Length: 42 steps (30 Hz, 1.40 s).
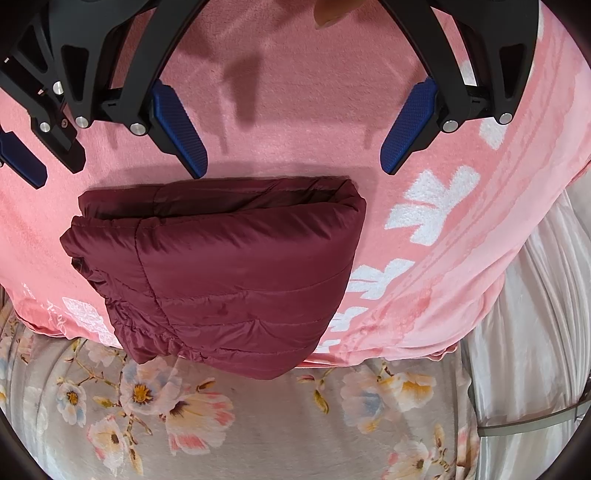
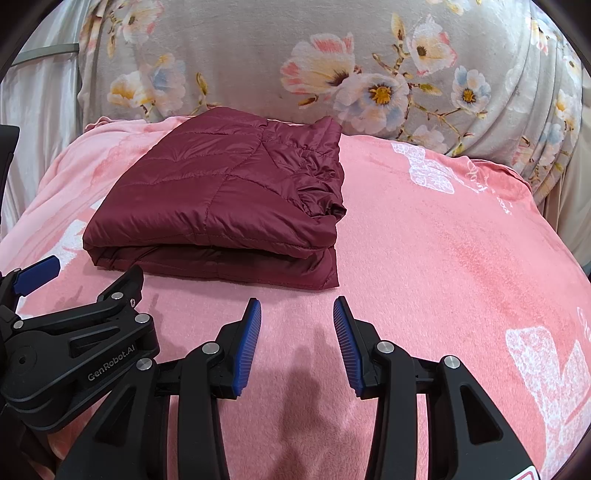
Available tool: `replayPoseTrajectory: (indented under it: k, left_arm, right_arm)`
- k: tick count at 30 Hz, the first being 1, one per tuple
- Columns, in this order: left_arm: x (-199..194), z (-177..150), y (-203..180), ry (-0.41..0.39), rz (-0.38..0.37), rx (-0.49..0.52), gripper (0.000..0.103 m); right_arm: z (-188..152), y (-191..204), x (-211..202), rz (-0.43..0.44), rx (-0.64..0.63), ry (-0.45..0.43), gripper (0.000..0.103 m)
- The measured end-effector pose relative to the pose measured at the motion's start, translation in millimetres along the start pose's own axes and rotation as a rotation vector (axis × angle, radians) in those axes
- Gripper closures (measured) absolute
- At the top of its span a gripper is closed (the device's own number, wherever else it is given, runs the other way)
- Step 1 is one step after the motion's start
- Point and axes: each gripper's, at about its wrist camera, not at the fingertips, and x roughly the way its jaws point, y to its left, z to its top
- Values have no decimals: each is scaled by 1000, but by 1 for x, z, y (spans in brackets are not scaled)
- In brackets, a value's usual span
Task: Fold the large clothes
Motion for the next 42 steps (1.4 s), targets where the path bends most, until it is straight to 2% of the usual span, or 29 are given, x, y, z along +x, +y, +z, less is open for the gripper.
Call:
replayPoseTrajectory:
  k: [42]
  left_arm:
    - [-2,1,-3,-12,-9,26,11]
  right_arm:
    - [0,0,0,4,-10,1,62]
